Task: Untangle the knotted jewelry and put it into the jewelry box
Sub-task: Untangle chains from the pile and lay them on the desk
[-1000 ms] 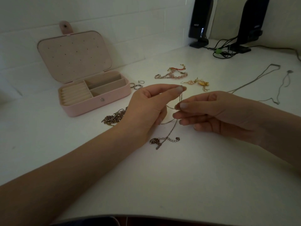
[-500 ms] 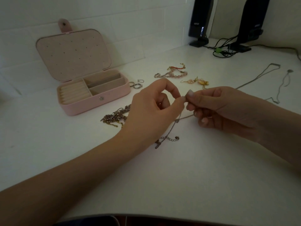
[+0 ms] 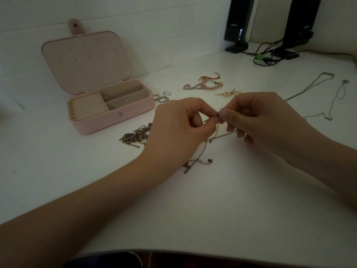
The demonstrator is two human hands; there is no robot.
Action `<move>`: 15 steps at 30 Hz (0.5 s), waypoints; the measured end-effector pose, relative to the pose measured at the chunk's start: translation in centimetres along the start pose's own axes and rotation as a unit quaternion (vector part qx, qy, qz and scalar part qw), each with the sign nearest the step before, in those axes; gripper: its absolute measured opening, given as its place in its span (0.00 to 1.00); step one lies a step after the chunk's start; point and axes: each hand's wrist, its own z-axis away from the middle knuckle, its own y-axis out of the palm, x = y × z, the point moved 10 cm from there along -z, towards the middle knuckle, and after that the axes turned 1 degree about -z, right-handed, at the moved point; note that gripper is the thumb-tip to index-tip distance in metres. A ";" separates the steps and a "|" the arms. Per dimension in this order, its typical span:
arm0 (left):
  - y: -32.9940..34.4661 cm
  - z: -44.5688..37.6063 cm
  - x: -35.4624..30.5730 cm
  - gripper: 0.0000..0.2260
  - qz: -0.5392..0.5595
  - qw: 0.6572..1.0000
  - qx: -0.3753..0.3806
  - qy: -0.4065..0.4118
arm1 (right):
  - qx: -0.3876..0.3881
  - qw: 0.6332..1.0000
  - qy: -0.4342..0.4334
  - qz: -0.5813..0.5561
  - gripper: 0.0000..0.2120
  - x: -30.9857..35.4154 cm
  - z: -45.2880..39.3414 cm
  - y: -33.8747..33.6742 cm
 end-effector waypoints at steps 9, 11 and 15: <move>0.3 -0.2 1.0 0.03 0.060 0.996 0.007 -0.067 | 0.004 0.998 -0.043 0.055 0.08 0.7 0.0 0.5; 0.4 -0.2 1.5 0.03 0.079 0.993 0.011 -0.089 | 0.008 0.998 -0.047 0.051 0.07 0.8 0.1 0.7; 0.4 -0.2 1.8 0.03 0.093 0.990 0.015 -0.108 | 0.016 0.997 -0.061 0.046 0.05 1.0 0.2 0.9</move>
